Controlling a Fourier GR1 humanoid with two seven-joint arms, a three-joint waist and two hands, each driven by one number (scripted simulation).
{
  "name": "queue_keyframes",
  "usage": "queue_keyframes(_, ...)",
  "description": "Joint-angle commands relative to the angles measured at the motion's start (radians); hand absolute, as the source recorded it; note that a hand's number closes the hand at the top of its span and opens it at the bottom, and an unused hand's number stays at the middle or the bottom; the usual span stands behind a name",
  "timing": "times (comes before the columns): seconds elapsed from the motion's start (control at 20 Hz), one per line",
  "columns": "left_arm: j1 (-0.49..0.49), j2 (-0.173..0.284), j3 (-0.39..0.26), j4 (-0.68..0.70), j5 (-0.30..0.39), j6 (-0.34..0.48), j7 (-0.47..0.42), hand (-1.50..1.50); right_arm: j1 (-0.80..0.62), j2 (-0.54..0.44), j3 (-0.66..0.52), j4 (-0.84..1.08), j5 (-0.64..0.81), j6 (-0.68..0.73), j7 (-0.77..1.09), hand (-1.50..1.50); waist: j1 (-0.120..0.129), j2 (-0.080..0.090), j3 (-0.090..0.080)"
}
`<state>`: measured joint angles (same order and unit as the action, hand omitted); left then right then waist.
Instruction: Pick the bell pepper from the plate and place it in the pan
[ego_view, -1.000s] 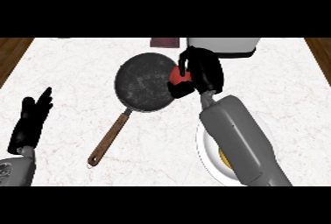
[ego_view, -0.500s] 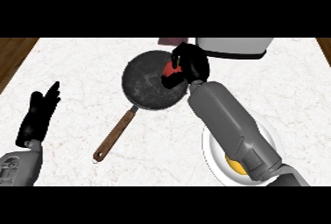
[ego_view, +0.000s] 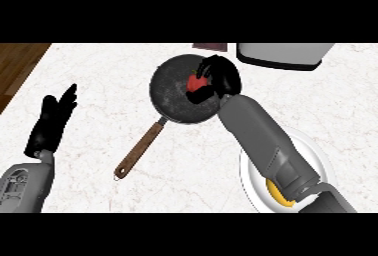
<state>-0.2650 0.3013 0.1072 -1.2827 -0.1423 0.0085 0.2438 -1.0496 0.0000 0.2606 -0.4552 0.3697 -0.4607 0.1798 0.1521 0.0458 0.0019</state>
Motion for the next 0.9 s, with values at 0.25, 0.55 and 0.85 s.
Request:
queue_keyframes(0.25,-0.039,-0.021,-0.033,0.003,-0.016,-0.006,0.003,0.00,0.020,0.000,0.004,0.069,-0.170,-0.030,-0.130,-1.50,0.057,0.015,0.001)
queue_keyframes(0.55,-0.064,-0.036,-0.039,0.038,-0.028,0.008,-0.007,0.00,0.006,0.000,-0.025,0.043,-0.275,-0.088,-0.241,-1.50,0.047,0.016,0.001)
queue_keyframes(0.85,-0.057,-0.032,-0.029,0.054,-0.022,0.005,-0.005,0.00,-0.019,0.000,-0.071,0.040,-0.373,-0.200,-0.340,-1.50,0.032,0.007,0.001)
